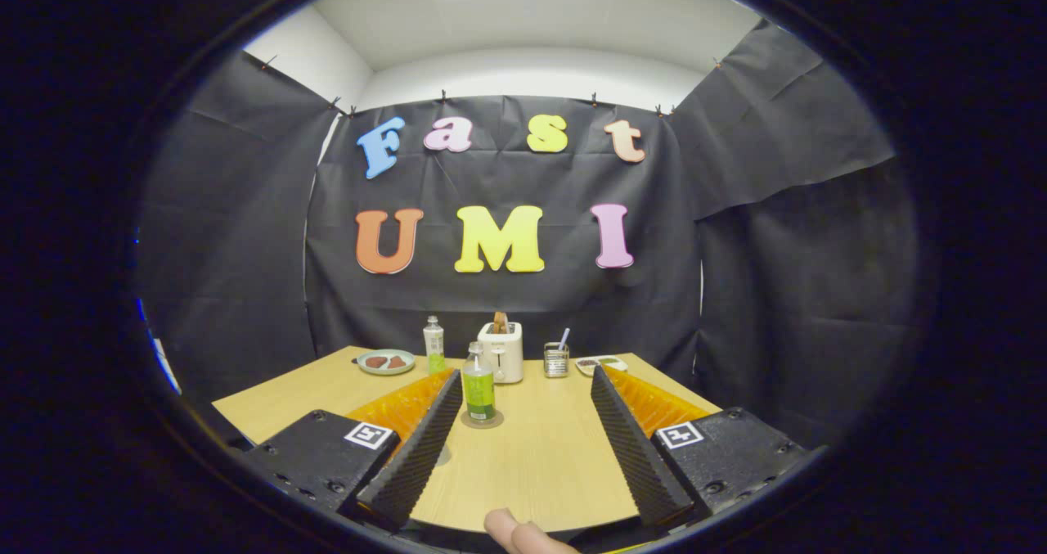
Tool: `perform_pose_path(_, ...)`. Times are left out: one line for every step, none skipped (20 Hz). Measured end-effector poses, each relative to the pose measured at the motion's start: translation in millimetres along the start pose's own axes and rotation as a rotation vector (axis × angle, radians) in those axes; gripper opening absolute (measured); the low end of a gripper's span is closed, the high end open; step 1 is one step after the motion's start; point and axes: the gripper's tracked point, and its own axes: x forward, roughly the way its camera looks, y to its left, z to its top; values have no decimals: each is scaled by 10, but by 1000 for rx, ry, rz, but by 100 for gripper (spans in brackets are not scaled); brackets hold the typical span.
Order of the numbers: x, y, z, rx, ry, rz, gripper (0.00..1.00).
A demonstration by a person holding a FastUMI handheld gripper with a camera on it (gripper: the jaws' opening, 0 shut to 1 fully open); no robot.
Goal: Take the bottle from table, then pour the juice into the cup, finally place the bottle on the coaster
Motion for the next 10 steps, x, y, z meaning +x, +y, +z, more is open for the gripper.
perform_pose_path(-34,19,-31,-7,10,6,100)
perform_pose_path(-61,48,-58,-21,24,14,100)
perform_pose_path(-84,75,-90,-27,38,24,100)
perform_pose_path(-105,106,-83,-26,39,37,100)
perform_pose_path(-133,113,-58,-24,37,38,100)
perform_pose_path(-138,100,-64,-31,38,32,100)
perform_pose_path(-150,80,-81,-31,38,29,100)
perform_pose_path(-159,80,-76,-18,39,30,100)
perform_pose_path(-169,79,-94,-5,44,31,100)
perform_pose_path(-172,76,-121,8,52,37,100)
